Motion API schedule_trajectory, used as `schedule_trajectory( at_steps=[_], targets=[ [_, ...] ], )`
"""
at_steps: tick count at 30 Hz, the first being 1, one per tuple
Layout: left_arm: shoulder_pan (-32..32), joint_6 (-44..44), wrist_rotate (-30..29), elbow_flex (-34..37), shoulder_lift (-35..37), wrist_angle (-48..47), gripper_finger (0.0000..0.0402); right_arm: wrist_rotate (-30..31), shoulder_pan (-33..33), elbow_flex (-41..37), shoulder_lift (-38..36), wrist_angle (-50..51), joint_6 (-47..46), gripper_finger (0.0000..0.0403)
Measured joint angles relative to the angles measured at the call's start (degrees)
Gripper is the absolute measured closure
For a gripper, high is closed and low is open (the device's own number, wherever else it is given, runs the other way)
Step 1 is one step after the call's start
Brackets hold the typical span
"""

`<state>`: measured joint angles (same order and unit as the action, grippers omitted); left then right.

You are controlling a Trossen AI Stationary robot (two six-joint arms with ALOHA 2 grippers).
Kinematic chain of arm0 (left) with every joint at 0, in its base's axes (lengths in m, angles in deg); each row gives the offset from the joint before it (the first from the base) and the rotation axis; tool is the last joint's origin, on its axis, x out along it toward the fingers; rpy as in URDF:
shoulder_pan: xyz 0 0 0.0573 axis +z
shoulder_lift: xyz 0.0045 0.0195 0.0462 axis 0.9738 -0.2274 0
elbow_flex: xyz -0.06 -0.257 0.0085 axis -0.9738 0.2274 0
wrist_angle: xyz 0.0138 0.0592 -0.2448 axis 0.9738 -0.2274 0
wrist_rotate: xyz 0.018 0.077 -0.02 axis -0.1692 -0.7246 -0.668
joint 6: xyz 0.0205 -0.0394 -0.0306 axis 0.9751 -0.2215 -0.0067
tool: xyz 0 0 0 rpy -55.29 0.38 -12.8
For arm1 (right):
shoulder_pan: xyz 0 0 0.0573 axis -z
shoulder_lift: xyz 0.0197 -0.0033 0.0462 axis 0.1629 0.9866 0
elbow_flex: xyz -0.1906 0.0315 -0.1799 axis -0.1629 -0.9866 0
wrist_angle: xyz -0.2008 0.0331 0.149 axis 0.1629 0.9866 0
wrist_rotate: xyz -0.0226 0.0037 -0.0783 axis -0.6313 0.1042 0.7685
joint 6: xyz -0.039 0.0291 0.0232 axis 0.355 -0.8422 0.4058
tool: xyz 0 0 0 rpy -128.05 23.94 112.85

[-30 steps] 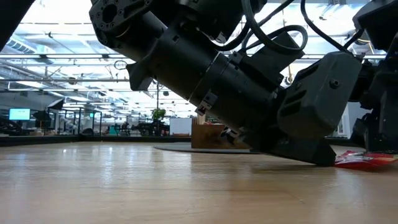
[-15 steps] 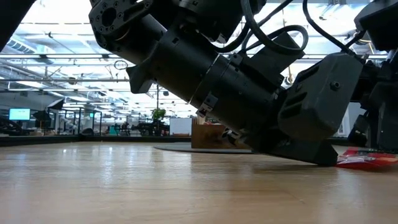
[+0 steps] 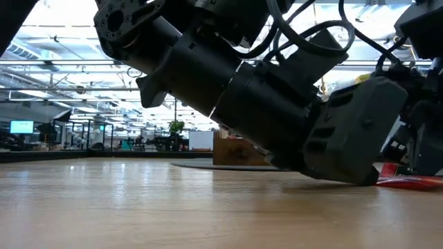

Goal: Pick & Place Tea
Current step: Put the red tea bag into the right section of the wooden organizer

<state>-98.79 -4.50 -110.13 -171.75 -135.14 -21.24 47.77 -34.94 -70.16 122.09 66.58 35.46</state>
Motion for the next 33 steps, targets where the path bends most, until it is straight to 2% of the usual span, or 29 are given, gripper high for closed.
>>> schedule_trajectory(
  at_steps=[7, 13, 20, 23, 26, 30, 33],
  targets=[
    [-1.2, 2.5, -0.9, 0.2, 2.2, -0.9, 0.0371, -0.5, 0.1, 1.3, -3.6, 1.6, 2.1, 0.0402],
    [-1.8, 2.6, -1.1, 0.0, 3.9, -1.9, 0.0371, -0.5, 0.1, 4.2, -7.5, 9.6, 3.9, 0.0403],
    [-2.8, 1.0, -0.1, 0.0, 6.7, -5.3, 0.0371, -0.1, 0.1, 14.4, -11.8, 31.1, 9.9, 0.0403],
    [-3.3, 0.9, 0.1, 0.0, 9.1, -6.3, 0.0371, 1.6, 0.0, 19.2, -11.5, 39.7, 12.4, 0.0403],
    [-3.7, 0.8, -2.4, 0.0, 11.9, -7.0, 0.037, 3.0, -0.7, 23.1, -10.0, 45.0, 14.0, 0.0403],
    [-4.0, 1.2, -8.7, -0.1, 14.4, -7.3, 0.036, 3.0, -2.2, 27.3, -6.2, 46.2, 16.2, 0.0403],
    [-3.6, 1.5, -10.7, -0.1, 14.5, -7.4, 0.0325, 4.1, -3.8, 30.4, -2.6, 46.6, 17.9, 0.0403]
  ],
)
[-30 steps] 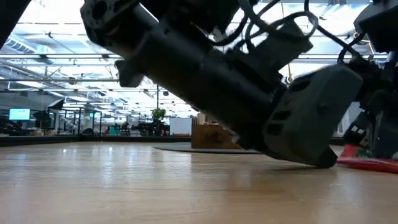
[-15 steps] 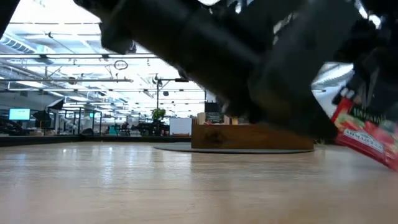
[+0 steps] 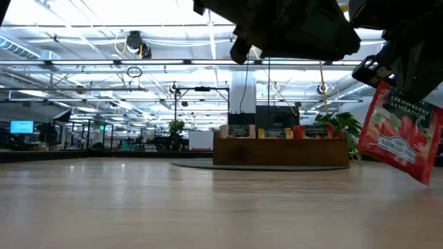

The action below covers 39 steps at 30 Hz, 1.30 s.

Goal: Pick & Place Tea
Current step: Put the red tea bag into the right section of the wooden organizer

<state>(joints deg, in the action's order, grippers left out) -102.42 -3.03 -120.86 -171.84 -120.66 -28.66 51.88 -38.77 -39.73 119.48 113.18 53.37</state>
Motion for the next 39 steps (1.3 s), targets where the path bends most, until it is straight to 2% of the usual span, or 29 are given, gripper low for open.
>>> schedule_trajectory(
  at_steps=[2, 7, 12, 16, 21, 26, 30, 34, 39],
  targets=[
    [0.8, -0.1, 1.6, 0.0, 0.0, 0.3, 0.0294, 2.0, -1.1, 2.1, 2.3, 1.5, 0.4, 0.0403],
    [2.9, -3.1, 11.7, 0.0, -0.1, -1.2, 0.0201, 4.8, -2.8, 6.3, 6.2, 2.9, 1.7, 0.0403],
    [3.5, -4.8, 15.1, 0.0, -0.1, -1.5, 0.0123, 4.9, -3.0, 8.7, 7.8, 2.5, 3.1, 0.0403],
    [3.5, -4.9, 15.7, 0.0, -1.4, -2.0, 0.009, 6.3, -2.8, 9.5, 7.8, 2.0, 4.4, 0.0403],
    [4.0, -5.4, 16.4, 0.0, -4.1, 0.7, 0.0081, 6.4, -2.8, 9.5, 7.8, 0.6, 5.8, 0.0403],
    [5.4, -5.5, 15.4, 0.0, -4.4, 1.4, 0.0108, 6.4, -2.5, 9.5, 7.8, 1.0, 6.4, 0.0403],
    [5.7, -6.1, 15.4, 0.0, -4.3, 1.7, 0.0158, 6.3, -2.6, 9.4, 8.0, 1.6, 6.1, 0.0403],
    [6.1, -7.7, 15.5, 0.0, -4.3, 1.7, 0.023, 6.1, -2.6, 8.9, 9.0, 1.9, 6.1, 0.0403],
    [6.1, -5.3, 15.4, 0.0, -4.3, 1.5, 0.0354, 6.3, -2.5, 8.9, 10.6, 1.6, 5.9, 0.0403]
  ],
)
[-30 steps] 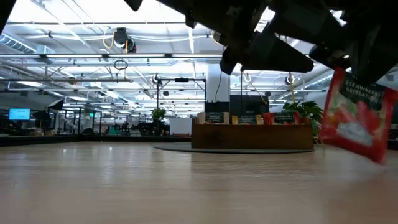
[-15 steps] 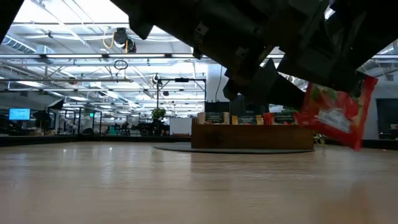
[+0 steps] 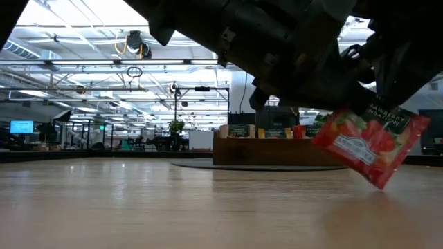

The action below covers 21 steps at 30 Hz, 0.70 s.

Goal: Pick & Place Tea
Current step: Put the red tea bag into the right section of the wooden organizer

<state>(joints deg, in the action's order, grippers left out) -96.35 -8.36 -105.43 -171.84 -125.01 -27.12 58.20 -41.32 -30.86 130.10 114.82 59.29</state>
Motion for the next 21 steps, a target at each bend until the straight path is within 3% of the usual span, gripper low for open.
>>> schedule_trajectory(
  at_steps=[2, 10, 18, 21],
  targets=[
    [-0.3, 0.5, 0.0, 0.0, 0.0, -0.4, 0.0388, 0.2, 0.0, 0.0, 0.0, -0.1, 0.0, 0.0403],
    [-0.5, 1.0, -1.1, 0.0, 0.0, -1.7, 0.0398, 0.1, 0.1, 0.0, -0.4, -0.9, 1.0, 0.0403],
    [-2.6, 4.6, -12.5, 0.0, 0.0, 0.2, 0.0399, 0.8, -1.8, 0.0, -5.8, -1.1, 5.5, 0.0382],
    [-3.5, 8.0, -14.7, 0.0, 0.0, 2.9, 0.0399, 7.2, -4.2, 0.0, -10.9, -0.8, 6.1, 0.0367]
  ],
)
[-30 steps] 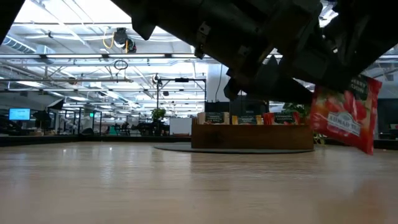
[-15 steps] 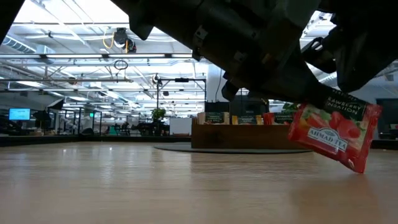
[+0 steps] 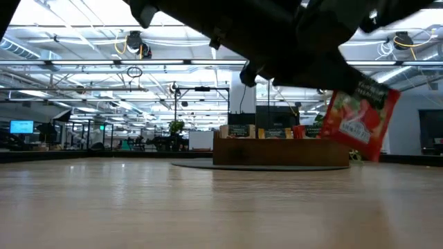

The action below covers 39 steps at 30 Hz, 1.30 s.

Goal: Pick & Place Tea
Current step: Put the red tea bag into the right section of the wooden organizer

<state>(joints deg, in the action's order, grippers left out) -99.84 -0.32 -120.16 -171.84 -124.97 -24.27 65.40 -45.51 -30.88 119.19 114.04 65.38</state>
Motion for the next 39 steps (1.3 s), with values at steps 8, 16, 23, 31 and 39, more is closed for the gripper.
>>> schedule_trajectory(
  at_steps=[8, 16, 23, 31, 39],
  targets=[
    [-1.2, 6.6, -1.7, 0.0, 0.0, 5.6, 0.0399, 2.6, -3.2, -1.9, -6.0, 3.1, -1.7, 0.0315],
    [0.1, 6.7, 1.0, 0.0, 0.0, 8.0, 0.0399, 1.6, -0.4, -2.1, 0.0, 7.2, -7.5, 0.0221],
    [0.7, 4.8, 2.6, 0.0, 0.0, 7.9, 0.0399, 1.5, 2.4, -2.1, 0.4, 6.9, -5.4, 0.0187],
    [0.7, 4.8, 2.7, 0.0, 0.0, 7.9, 0.0399, -6.0, 6.0, -2.1, 5.9, 2.6, -3.8, 0.023],
    [0.7, 4.1, 2.4, 0.0, 0.0, 5.6, 0.0397, -7.7, 7.7, -2.1, 7.4, 1.3, -1.2, 0.0349]
  ],
)
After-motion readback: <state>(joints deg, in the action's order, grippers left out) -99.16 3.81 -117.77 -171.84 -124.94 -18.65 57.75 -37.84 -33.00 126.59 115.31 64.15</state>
